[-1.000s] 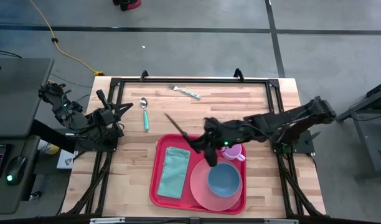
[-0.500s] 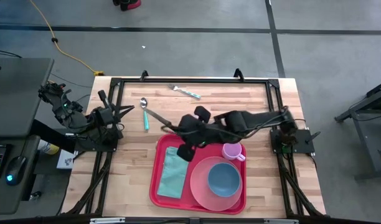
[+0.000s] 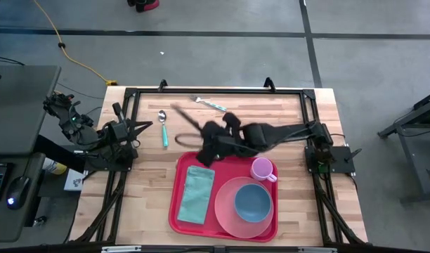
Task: Set up tray
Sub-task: Put the black table knife on the blue table napkin
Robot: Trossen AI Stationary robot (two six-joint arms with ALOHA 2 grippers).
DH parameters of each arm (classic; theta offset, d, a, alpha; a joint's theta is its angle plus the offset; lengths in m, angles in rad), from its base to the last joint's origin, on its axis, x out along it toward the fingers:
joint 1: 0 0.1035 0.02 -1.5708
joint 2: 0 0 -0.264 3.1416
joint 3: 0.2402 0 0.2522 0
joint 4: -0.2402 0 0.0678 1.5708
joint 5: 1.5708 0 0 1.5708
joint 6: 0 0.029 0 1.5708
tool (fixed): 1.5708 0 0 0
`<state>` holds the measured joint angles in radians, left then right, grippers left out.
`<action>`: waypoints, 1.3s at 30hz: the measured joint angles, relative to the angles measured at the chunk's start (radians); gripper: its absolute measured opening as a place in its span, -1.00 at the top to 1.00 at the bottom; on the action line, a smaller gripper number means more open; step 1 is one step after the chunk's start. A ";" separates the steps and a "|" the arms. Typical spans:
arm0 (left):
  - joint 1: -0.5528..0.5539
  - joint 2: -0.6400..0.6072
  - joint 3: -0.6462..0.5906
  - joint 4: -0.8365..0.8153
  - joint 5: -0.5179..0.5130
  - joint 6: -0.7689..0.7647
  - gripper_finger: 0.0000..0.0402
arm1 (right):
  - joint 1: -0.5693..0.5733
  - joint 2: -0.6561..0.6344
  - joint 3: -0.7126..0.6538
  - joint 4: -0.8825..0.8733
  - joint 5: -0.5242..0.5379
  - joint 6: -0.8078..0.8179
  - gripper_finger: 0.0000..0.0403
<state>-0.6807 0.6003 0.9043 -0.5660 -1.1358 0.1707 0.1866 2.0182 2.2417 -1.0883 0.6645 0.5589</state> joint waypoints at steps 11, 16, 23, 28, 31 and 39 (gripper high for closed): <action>0.000 0.075 0.000 0.219 -0.114 -0.022 0.77 | -0.116 0.094 0.000 0.413 -0.126 -0.224 0.81; 0.000 0.128 0.000 0.219 -0.122 -0.044 0.77 | -0.129 0.095 0.000 0.459 -0.124 -0.272 0.81; 0.009 0.182 0.000 0.217 -0.138 -0.064 0.49 | -0.148 0.085 0.001 0.488 -0.159 -0.344 0.81; 0.097 0.196 0.000 0.217 -0.137 -0.100 0.05 | -0.148 0.085 0.001 0.502 -0.175 -0.391 0.81; 0.161 0.196 0.000 0.219 -0.097 -0.116 -0.20 | -0.147 0.085 0.001 0.508 -0.201 -0.409 0.81; 0.310 0.224 0.000 0.220 0.080 -0.203 -0.49 | -0.157 0.085 0.001 0.536 -0.201 -0.469 0.81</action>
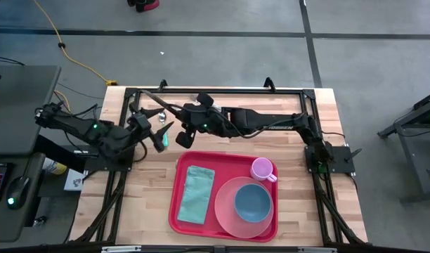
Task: Set up tray
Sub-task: Put the black table knife on the blue table napkin
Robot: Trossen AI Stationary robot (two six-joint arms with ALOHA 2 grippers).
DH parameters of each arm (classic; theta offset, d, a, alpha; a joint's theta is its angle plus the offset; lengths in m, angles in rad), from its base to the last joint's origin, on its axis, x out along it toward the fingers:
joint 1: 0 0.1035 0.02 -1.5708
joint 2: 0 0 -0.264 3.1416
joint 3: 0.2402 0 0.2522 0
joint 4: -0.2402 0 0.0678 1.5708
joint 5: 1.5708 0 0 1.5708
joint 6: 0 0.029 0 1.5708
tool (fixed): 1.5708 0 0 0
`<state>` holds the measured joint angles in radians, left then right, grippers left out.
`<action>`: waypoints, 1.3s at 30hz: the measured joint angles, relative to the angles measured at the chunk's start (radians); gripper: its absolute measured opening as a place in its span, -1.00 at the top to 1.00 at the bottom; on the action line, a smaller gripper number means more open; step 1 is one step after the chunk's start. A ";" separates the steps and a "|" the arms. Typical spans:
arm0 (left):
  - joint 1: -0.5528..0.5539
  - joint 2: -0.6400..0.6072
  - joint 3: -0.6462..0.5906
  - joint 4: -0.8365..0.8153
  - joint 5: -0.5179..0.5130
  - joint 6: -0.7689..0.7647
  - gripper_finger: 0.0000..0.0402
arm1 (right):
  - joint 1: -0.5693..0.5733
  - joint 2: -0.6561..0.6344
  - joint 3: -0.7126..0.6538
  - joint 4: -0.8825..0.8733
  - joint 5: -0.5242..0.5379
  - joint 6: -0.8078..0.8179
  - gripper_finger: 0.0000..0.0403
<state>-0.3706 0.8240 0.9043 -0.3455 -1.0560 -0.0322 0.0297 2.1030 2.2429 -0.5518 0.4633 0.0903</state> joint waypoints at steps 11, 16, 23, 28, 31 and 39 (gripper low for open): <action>0.052 0.031 0.000 0.110 -0.001 0.038 -0.37 | -0.018 -0.005 0.000 -0.005 -0.044 -0.031 0.81; 0.052 0.031 0.000 0.118 -0.006 0.019 -0.29 | -0.019 -0.005 0.000 -0.005 -0.043 -0.047 0.81; 0.052 0.032 0.000 0.118 -0.031 -0.012 -0.17 | -0.024 -0.005 0.000 0.005 -0.055 -0.055 0.81; 0.052 0.031 0.000 0.119 -0.054 -0.025 -0.06 | -0.024 -0.005 0.000 0.038 -0.077 -0.070 0.81; 0.063 0.032 0.000 0.119 -0.050 -0.035 0.00 | -0.025 -0.005 0.000 0.046 -0.079 -0.072 0.81; 0.149 0.068 0.001 0.173 0.049 -0.076 0.13 | -0.027 -0.005 0.000 0.035 -0.088 -0.073 0.81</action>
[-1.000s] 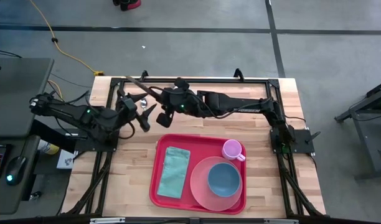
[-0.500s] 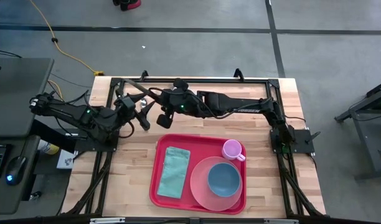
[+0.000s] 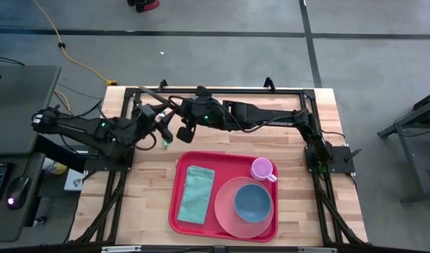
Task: Set up tray
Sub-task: Put the black table knife on the blue table napkin
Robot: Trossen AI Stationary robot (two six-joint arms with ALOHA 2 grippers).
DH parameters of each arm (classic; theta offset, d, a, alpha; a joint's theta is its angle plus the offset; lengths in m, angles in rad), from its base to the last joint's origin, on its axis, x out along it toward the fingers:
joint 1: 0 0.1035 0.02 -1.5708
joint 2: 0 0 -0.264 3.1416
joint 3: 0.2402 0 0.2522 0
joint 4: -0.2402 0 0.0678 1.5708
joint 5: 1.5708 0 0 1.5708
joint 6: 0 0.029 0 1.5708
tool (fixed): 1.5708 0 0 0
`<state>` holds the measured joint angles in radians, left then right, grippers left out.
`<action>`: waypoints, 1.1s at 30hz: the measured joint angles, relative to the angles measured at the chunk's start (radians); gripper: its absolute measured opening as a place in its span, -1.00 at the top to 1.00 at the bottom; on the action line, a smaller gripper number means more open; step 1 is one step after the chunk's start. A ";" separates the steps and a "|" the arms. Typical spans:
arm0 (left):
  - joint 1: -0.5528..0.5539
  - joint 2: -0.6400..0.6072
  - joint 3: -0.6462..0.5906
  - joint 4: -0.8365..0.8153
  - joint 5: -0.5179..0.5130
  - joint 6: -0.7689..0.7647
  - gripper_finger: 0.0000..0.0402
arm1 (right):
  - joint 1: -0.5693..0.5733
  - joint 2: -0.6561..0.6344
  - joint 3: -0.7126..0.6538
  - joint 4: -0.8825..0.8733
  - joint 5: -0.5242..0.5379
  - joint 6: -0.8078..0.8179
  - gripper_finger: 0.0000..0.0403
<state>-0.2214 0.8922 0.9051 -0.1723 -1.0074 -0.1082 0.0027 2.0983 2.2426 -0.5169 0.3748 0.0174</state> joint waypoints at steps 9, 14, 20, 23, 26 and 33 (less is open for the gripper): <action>0.021 0.003 0.000 0.072 0.063 0.074 0.29 | 0.011 -0.002 0.001 -0.009 0.007 -0.001 0.81; 0.019 0.004 0.000 0.074 0.084 0.077 0.66 | 0.010 0.000 0.001 -0.014 0.001 -0.005 0.85; 0.019 -0.001 -0.002 0.058 0.084 0.126 0.74 | 0.010 0.000 0.001 -0.029 0.001 -0.011 0.97; 0.018 -0.003 -0.002 0.061 0.088 0.138 0.74 | 0.010 -0.001 0.001 -0.029 0.000 -0.011 0.97; 0.019 -0.012 -0.002 0.055 0.107 0.149 0.74 | 0.010 -0.001 0.001 -0.066 0.004 -0.021 0.98; 0.019 -0.047 0.000 -0.040 0.166 0.086 0.74 | -0.022 -0.070 0.000 -0.255 0.020 -0.018 0.99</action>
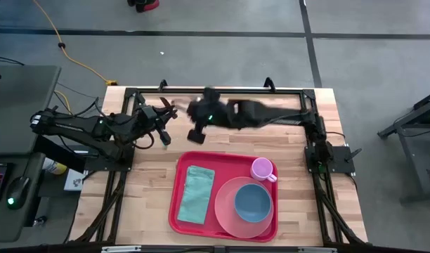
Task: Set up tray
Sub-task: Put the black table knife on the blue table napkin
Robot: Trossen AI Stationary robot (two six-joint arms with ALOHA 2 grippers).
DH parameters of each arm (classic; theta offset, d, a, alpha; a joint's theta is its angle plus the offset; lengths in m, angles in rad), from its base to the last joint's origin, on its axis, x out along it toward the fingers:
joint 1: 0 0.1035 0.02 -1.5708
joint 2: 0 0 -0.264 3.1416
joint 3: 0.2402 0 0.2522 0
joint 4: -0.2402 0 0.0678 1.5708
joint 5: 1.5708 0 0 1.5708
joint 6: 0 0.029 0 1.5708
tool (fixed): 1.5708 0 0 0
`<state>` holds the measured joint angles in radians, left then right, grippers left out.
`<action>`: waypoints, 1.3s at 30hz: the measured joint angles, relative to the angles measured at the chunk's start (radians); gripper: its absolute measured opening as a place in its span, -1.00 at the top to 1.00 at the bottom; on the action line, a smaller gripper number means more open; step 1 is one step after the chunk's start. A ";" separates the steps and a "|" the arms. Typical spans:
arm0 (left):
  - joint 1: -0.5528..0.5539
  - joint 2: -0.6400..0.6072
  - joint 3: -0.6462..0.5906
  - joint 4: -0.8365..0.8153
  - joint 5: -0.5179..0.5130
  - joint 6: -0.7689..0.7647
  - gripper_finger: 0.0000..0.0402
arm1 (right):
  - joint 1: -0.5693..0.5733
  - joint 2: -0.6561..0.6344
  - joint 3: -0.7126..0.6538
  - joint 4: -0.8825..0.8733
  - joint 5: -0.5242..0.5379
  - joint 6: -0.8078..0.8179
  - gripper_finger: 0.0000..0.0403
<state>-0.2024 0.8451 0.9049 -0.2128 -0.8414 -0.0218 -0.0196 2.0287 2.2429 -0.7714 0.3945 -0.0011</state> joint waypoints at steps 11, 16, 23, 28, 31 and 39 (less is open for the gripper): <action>-0.001 -0.053 -0.001 -0.184 0.626 -0.418 0.74 | -0.151 -0.160 0.001 -0.286 0.030 0.022 1.00; -0.003 0.005 -0.001 -0.159 0.936 -0.468 0.74 | -0.207 -0.174 0.001 -0.361 0.018 0.001 1.00; -0.107 0.130 -0.001 -0.084 1.039 -0.541 0.74 | -0.265 -0.174 0.000 -0.410 -0.012 -0.025 1.00; -0.205 0.239 -0.071 0.007 1.014 -0.635 0.74 | -0.298 -0.204 -0.001 -0.421 -0.012 -0.033 1.00; -0.260 0.267 -0.166 0.200 0.983 -0.732 0.74 | -0.317 -0.231 -0.001 -0.421 -0.007 -0.044 1.00; -0.304 0.271 -0.363 0.465 0.748 -0.939 0.74 | -0.329 -0.309 0.000 -0.422 -0.005 -0.069 1.00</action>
<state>-0.5064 1.1164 0.5421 0.2519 -0.0937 -0.9604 -0.3489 1.7201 2.2429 -1.1931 0.3900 -0.0699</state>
